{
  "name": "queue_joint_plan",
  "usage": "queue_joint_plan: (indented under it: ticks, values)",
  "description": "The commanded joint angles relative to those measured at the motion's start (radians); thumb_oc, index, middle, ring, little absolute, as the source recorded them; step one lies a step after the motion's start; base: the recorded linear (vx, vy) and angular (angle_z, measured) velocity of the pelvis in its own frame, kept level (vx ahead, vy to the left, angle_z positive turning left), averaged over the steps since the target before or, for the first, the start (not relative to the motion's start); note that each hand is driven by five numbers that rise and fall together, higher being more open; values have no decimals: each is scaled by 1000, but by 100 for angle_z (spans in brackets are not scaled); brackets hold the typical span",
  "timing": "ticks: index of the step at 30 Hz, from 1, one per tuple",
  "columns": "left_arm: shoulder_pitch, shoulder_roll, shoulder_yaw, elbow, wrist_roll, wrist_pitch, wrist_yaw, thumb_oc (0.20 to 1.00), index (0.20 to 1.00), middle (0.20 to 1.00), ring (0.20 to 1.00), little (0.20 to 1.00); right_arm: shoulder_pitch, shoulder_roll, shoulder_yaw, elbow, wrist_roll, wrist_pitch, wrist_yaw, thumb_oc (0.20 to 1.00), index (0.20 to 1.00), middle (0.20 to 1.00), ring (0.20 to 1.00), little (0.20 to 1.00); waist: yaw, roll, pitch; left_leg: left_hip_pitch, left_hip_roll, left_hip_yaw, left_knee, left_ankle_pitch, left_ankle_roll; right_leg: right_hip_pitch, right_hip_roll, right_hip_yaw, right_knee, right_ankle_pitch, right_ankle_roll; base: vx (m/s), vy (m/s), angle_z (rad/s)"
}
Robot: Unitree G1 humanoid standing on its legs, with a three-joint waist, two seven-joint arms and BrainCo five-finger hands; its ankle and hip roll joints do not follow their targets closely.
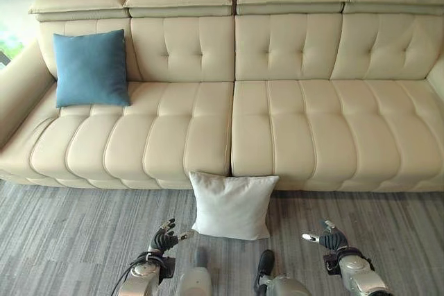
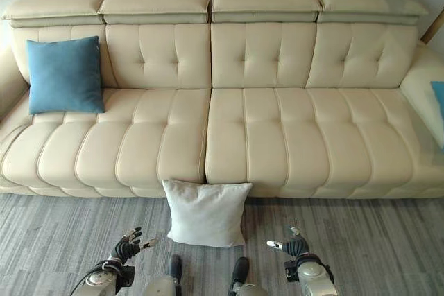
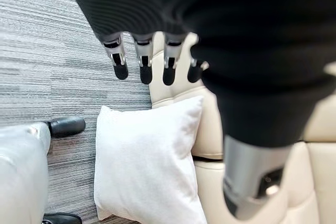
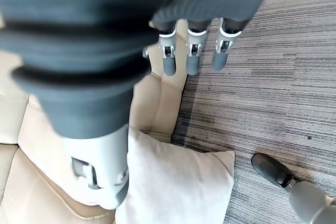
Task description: Pick up all the scattered cushions and arrange them neatly on the sofa.
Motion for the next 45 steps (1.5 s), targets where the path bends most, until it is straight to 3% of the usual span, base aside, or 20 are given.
queue_joint_plan:
  ticks: [1,12,13,20,22,27,28,33,35,39,45]
  values:
    - [-9,46,13,-25,-12,-28,-2,1000,1000,1000,1000,1000,-27,6,7,-5,-12,-24,-12,1000,1000,1000,1000,1000,4,-24,-16,29,-22,11,-11,5,32,56,-61,42,59,-162,93,56,55,-19]
    - [-60,37,4,87,4,-30,24,1000,1000,1000,1000,1000,-71,24,42,50,-29,-17,-30,1000,1000,1000,1000,1000,7,-39,21,31,-32,41,-27,-10,47,17,-75,72,58,-143,115,15,19,-7]
    - [-134,18,-7,211,-22,-43,75,1000,1000,1000,1000,1000,-135,26,53,139,-23,-18,-71,1000,1000,1000,1000,1000,8,-39,61,-43,-30,35,2,-10,48,-58,-85,77,86,-138,114,-165,-27,-2]
    - [-292,-2,-8,431,-80,-74,186,1000,1000,1000,1000,1000,-288,38,62,279,46,-20,-148,1000,1000,1000,1000,1000,20,-35,127,-218,-24,13,91,-28,35,-235,-104,83,183,-152,105,-101,-31,3]
    - [-367,14,-5,499,-115,-86,218,1000,1000,1000,1000,1000,-365,43,59,310,113,-41,-177,1000,1000,1000,1000,1000,24,-34,160,-318,-25,8,132,-23,34,-341,-118,81,243,-156,98,-70,1,5]
    - [-462,84,-9,513,-130,-100,240,1000,1000,1000,1000,1000,-445,26,58,298,175,-70,-204,1000,1000,1000,1000,1000,20,-40,205,-439,-21,5,186,-22,30,-471,-135,82,308,-157,98,-70,13,8]
    - [-540,156,-29,504,-107,-106,254,1000,1000,1000,1000,1000,-509,-5,66,274,193,-90,-222,1000,1000,1000,1000,1000,12,-41,235,-544,-15,-2,232,-22,29,-569,-147,88,352,-155,99,-82,25,12]
    - [-638,220,-44,469,-111,-120,262,1000,1000,1000,1000,1000,-604,-39,77,241,206,-109,-242,1000,1000,1000,1000,1000,5,-40,250,-670,-8,-11,290,-33,32,-696,-157,92,409,-155,104,-64,29,6]
    - [-716,255,-54,411,-127,-139,278,1000,1000,1000,1000,1000,-688,-64,91,192,211,-125,-265,1000,1000,1000,1000,1000,-1,-36,273,-779,-3,-20,338,-39,36,-803,-167,98,458,-154,109,-64,39,0]
    - [-806,269,-77,343,-136,-160,317,1000,1000,1000,1000,1000,-807,-63,129,131,208,-142,-292,1000,1000,1000,1000,1000,-7,-32,274,-932,-1,-38,410,-58,45,-964,-181,111,549,-171,107,-5,30,2]
    - [-887,240,-125,347,-138,-157,329,1000,1000,1000,1000,1000,-902,-26,172,98,215,-154,-306,1000,1000,1000,1000,1000,-17,-34,253,-1065,-6,-47,473,-72,47,-1103,-182,121,620,-182,107,29,29,4]
